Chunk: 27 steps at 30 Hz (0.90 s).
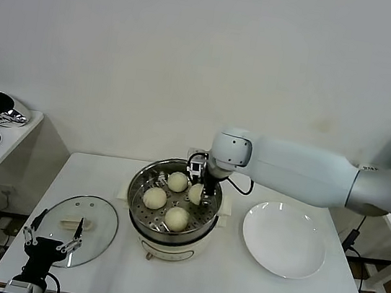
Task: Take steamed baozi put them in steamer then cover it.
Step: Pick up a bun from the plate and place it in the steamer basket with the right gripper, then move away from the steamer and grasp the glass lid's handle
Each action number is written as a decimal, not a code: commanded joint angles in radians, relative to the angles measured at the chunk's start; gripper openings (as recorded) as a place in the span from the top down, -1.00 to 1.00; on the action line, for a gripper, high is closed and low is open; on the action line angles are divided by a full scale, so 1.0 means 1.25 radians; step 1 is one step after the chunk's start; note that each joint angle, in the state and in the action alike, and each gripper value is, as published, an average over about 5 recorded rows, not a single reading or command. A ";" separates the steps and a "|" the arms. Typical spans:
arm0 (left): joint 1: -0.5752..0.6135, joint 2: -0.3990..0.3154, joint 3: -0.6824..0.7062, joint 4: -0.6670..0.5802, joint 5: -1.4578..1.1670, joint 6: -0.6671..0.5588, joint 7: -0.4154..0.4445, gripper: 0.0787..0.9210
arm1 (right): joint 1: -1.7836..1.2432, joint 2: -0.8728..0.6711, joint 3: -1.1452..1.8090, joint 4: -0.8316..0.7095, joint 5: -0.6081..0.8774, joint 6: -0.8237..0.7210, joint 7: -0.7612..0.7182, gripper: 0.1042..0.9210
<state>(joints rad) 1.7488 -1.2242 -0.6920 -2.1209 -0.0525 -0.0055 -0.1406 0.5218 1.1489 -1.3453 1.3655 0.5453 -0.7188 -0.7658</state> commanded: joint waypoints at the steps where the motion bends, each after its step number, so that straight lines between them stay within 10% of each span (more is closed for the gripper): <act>1: -0.001 0.000 0.000 0.001 0.000 0.001 0.000 -0.77 | -0.009 -0.002 0.017 0.002 -0.011 -0.005 0.002 -0.52; 8: -0.010 0.000 -0.001 0.005 0.000 0.003 0.001 -0.77 | 0.034 -0.103 0.061 0.112 0.009 -0.002 0.067 -0.75; 14: -0.012 -0.002 -0.005 0.018 -0.003 0.002 0.001 -0.77 | -0.126 -0.312 0.209 0.306 0.073 0.093 0.411 -0.76; 21: -0.006 -0.014 -0.017 0.032 0.002 -0.005 0.000 -0.77 | -0.767 -0.507 0.758 0.415 -0.053 0.403 0.619 -0.76; 27: 0.008 -0.038 -0.018 0.036 0.013 -0.026 -0.002 -0.77 | -1.309 -0.329 1.297 0.402 -0.267 0.615 0.583 -0.76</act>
<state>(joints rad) 1.7515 -1.2511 -0.7132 -2.0827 -0.0420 -0.0217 -0.1421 0.0044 0.7345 -0.7394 1.7430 0.4959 -0.3875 -0.2366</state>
